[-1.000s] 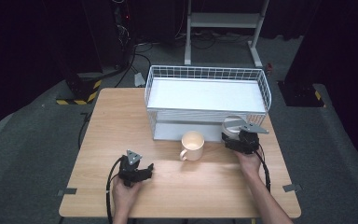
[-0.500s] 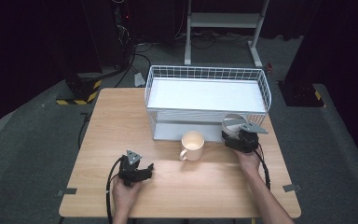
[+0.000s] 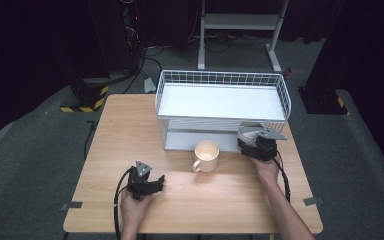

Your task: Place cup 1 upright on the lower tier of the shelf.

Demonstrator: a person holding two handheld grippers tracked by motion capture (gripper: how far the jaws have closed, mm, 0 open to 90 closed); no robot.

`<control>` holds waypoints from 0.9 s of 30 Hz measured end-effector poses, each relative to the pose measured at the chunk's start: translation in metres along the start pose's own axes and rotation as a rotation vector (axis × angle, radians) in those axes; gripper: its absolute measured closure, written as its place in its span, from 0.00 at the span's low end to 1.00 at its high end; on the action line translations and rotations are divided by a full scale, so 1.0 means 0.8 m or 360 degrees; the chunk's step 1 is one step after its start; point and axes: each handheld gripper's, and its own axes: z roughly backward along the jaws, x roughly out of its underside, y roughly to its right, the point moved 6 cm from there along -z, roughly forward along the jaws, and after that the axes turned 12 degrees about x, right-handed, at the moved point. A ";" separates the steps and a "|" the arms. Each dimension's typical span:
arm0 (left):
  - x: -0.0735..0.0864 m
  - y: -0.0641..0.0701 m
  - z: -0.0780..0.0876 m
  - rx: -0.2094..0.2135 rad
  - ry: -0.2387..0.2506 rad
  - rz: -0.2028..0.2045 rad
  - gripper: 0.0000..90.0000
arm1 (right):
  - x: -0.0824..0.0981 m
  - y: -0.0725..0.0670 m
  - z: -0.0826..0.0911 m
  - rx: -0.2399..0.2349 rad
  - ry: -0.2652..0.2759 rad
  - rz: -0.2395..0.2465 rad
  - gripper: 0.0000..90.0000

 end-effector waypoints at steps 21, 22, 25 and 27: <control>0.000 0.000 0.000 0.0001 -0.0005 -0.0004 0.26 | 0.028 0.003 0.013 0.0026 -0.0186 -0.0025 0.21; 0.000 0.000 0.000 0.0001 -0.0006 -0.0004 0.26 | 0.034 0.003 0.017 0.0039 -0.0189 -0.0010 0.25; 0.000 0.000 0.000 0.0001 -0.0006 -0.0004 0.26 | 0.038 0.003 0.019 0.0049 -0.0213 -0.0011 0.27; 0.000 0.000 0.000 0.0001 -0.0005 -0.0003 0.26 | 0.039 0.002 0.021 0.0044 -0.0219 -0.0035 0.29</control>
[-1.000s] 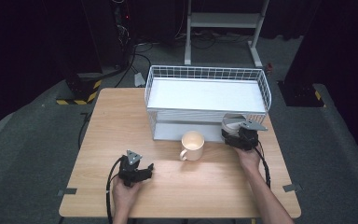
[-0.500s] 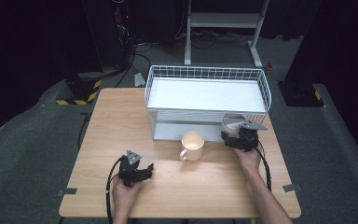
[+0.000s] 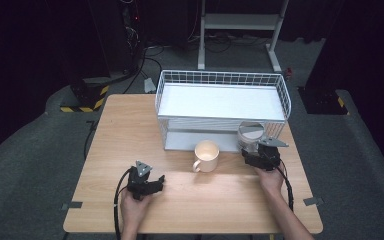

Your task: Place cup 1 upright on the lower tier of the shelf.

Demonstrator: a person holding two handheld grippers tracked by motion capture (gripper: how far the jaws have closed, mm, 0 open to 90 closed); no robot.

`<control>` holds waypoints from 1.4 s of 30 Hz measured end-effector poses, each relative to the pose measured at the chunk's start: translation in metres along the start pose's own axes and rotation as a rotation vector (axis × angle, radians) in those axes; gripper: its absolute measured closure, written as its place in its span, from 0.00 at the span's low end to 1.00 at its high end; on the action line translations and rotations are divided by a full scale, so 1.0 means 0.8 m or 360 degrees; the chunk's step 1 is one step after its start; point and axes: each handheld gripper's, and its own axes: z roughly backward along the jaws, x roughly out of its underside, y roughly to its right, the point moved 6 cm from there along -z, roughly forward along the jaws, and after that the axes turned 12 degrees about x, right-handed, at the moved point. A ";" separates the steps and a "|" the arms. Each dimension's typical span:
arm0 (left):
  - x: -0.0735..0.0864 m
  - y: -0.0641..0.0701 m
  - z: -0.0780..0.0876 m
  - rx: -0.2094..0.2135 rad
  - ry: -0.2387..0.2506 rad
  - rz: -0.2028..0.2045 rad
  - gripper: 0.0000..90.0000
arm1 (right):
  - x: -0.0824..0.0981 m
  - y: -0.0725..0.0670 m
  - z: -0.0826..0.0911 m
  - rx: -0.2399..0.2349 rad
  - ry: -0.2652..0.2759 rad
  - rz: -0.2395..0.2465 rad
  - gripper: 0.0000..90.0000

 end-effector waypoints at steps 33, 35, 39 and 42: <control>0.000 0.000 0.000 -0.0001 -0.0002 -0.0001 0.26 | -0.026 -0.008 -0.046 0.0107 -0.0120 -0.0173 0.41; 0.000 0.000 0.000 -0.0001 -0.0002 -0.0001 0.26 | -0.027 -0.008 -0.047 0.0115 -0.0125 -0.0174 0.41; 0.000 0.000 0.000 -0.0001 -0.0003 -0.0002 0.26 | -0.034 -0.009 -0.051 0.0130 -0.0132 -0.0181 0.42; 0.000 0.000 0.000 -0.0002 -0.0003 -0.0003 0.26 | -0.036 -0.008 -0.053 0.0138 -0.0120 -0.0213 0.45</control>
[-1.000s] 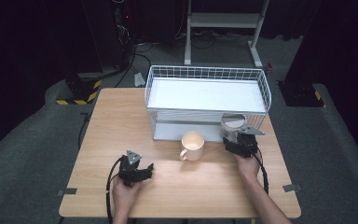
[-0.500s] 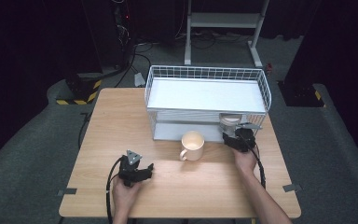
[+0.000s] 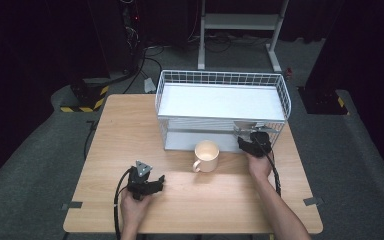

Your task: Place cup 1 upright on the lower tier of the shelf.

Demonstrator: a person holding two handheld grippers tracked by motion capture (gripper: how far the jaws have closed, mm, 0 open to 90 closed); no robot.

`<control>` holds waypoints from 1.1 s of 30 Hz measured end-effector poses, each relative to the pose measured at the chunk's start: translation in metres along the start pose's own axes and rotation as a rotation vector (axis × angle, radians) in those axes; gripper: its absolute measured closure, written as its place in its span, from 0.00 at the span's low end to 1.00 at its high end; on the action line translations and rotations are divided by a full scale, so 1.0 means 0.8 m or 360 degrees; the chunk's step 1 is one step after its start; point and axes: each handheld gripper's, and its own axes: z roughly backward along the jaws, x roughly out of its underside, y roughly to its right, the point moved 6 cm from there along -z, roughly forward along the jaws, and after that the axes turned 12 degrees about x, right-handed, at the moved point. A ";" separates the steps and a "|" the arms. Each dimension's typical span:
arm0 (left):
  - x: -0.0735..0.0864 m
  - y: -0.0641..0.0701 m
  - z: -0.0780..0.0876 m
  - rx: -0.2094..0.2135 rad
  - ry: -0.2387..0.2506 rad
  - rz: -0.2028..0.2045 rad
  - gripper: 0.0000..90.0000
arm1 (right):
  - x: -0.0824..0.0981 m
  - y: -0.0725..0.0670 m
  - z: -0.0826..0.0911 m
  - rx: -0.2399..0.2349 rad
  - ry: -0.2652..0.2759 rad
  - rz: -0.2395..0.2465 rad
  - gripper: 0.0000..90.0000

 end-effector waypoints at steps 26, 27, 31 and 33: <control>0.000 0.000 0.000 0.0000 0.0003 0.0000 0.26 | -0.011 0.002 0.002 -0.0009 0.0019 0.0069 0.40; 0.000 0.000 0.000 0.0000 0.0003 0.0000 0.26 | -0.011 0.003 0.006 -0.0012 0.0040 0.0117 0.40; 0.000 0.000 0.000 0.0000 0.0002 0.0000 0.26 | -0.008 0.004 0.015 -0.0039 0.0046 0.0089 0.40; 0.000 0.000 0.000 0.0000 0.0003 0.0000 0.26 | -0.006 0.008 0.021 -0.0057 0.0066 0.0102 0.40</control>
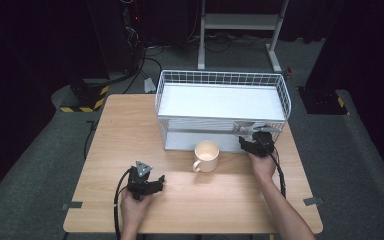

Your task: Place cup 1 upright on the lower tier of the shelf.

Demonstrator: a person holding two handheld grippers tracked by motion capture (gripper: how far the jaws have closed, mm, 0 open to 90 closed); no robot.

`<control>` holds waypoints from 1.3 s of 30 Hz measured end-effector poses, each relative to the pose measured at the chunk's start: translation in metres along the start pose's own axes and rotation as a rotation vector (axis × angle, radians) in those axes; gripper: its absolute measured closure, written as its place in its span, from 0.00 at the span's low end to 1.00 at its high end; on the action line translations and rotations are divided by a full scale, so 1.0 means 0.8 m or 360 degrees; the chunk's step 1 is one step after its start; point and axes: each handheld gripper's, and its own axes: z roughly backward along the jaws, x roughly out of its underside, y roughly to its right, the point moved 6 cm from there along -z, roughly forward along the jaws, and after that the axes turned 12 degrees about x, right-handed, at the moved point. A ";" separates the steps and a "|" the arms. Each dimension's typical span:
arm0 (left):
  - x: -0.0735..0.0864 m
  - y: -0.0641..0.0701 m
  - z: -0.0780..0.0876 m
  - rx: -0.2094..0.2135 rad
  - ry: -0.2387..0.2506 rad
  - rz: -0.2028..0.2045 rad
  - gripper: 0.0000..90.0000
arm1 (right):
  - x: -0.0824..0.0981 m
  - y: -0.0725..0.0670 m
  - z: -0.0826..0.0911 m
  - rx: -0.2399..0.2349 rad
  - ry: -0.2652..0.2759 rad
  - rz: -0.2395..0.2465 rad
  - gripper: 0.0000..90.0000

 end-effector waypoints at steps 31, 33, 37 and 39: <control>0.000 0.000 0.000 -0.0001 0.0007 0.0006 0.26 | 0.022 0.026 0.056 -0.0115 0.0111 -0.0041 0.39; 0.000 0.000 0.000 -0.0001 0.0006 0.0006 0.26 | 0.024 0.029 0.060 -0.0121 0.0123 -0.0039 0.39; 0.000 0.000 0.000 -0.0001 0.0006 0.0006 0.26 | 0.027 0.033 0.067 -0.0137 0.0136 -0.0044 0.39; 0.000 0.000 0.000 -0.0001 0.0007 0.0006 0.26 | 0.029 0.034 0.071 -0.0140 0.0138 -0.0055 0.39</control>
